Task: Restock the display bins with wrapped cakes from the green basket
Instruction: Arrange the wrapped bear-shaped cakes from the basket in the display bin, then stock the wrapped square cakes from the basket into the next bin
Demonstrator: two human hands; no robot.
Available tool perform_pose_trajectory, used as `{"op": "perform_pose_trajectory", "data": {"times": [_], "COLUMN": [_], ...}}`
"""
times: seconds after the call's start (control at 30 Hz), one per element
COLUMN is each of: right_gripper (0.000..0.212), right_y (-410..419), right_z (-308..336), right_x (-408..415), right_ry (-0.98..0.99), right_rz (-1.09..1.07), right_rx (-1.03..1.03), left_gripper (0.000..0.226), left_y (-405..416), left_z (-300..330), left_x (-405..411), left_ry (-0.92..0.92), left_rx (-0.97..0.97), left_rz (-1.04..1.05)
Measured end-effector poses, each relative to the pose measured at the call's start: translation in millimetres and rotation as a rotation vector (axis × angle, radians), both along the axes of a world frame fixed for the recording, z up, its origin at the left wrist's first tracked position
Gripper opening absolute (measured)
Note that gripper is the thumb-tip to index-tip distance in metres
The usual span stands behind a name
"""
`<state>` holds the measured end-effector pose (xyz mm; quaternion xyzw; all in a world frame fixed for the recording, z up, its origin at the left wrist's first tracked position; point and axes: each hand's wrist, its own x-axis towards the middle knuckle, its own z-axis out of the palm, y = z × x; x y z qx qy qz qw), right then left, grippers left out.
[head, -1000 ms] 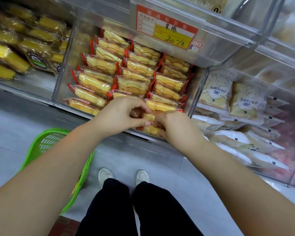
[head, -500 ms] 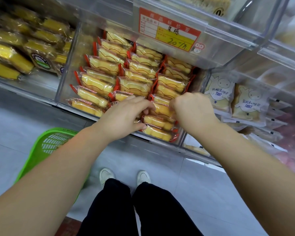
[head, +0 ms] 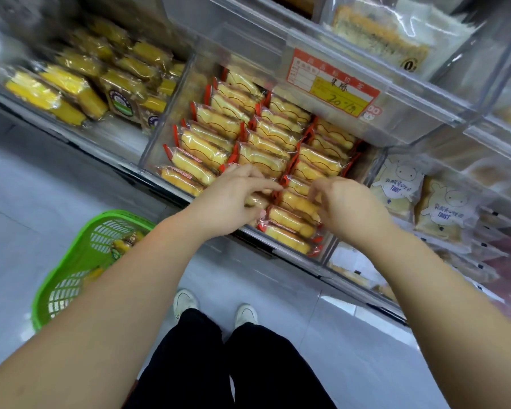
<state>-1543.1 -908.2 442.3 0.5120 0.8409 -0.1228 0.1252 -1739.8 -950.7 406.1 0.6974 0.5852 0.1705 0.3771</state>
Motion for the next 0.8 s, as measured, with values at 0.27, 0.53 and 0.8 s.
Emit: {"op": "perform_pose_trajectory", "data": {"times": [0.27,0.53,0.8], "right_gripper": [0.009,0.010,0.015], "right_y": [-37,-91,-118], "right_z": [35,-41,-244], "right_x": [-95,-259,-354], "right_ry": [0.768,0.642,-0.067], "right_rz": [0.004,0.317,0.367], "right_rx": [-0.256,-0.730,-0.774], "left_gripper": [0.024,0.032,0.027], "left_y": [-98,-221,-291], "left_z": [10,-58,-211], "left_x": [-77,-162,-227], "left_ry": [-0.552,-0.565,-0.527], "left_rx": [0.210,0.203,-0.237], "left_rz": [0.954,1.576,1.782]}}
